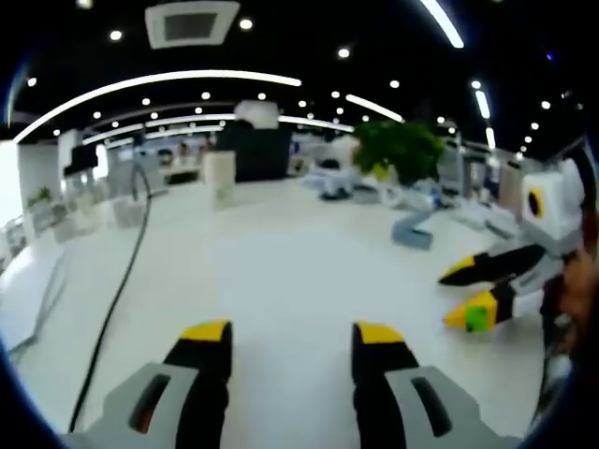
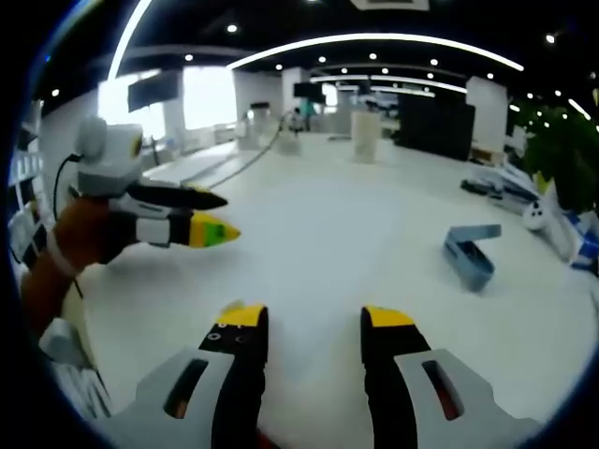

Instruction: Pick up the paper insert the paper into the punch align the paper edges press the punch to punch holes

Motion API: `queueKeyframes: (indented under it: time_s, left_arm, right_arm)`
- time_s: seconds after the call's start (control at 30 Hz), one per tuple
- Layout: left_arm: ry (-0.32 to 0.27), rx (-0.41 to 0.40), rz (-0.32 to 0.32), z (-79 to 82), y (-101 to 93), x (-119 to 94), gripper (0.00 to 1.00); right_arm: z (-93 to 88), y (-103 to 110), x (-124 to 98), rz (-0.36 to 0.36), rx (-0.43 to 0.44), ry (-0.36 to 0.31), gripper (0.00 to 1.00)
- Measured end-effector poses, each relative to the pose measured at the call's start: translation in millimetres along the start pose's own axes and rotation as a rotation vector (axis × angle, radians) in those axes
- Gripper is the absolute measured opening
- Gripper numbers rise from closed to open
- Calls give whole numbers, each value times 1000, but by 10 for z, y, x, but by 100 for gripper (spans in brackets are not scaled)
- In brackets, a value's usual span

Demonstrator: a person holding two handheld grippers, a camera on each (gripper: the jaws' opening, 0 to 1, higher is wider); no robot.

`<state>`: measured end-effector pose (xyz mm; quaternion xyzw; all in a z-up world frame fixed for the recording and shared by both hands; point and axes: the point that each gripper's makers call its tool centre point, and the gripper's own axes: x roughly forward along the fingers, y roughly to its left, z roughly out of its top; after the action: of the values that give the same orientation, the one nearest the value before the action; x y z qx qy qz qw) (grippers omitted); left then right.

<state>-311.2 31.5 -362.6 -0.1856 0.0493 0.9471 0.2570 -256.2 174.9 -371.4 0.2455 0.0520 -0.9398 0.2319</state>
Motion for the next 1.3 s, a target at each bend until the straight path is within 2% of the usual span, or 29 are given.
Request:
queueKeyframes:
  time_s: [0.37,0.57,0.73,0.9,0.97,1.07,1.13,1.23,1.3]
  left_arm:
    - [-7,8,-30,-3,-43,30,55]
    - [10,1,-40,-86,-55,57,54]
    - [-5,23,-29,-76,-56,73,54]
    - [-35,15,-27,-72,-69,55,54]
    - [-43,16,-24,-62,-69,55,54]
    - [-56,12,-18,-52,-57,60,54]
    - [-58,14,-17,-52,-52,54,54]
    - [-59,14,-19,-52,-44,45,54]
    - [-60,15,-18,-50,-40,37,54]
  right_arm:
    - [-3,48,52,8,-9,13,42]
    - [-8,35,65,0,-14,32,43]
    - [-16,-45,59,-30,6,30,42]
    - [-20,-19,82,-35,3,46,41]
    - [-8,20,103,-22,-3,48,41]
    - [32,127,149,24,12,34,49]
    - [39,78,141,24,19,35,46]
    - [77,91,144,68,93,15,45]
    - [74,54,141,48,74,29,44]
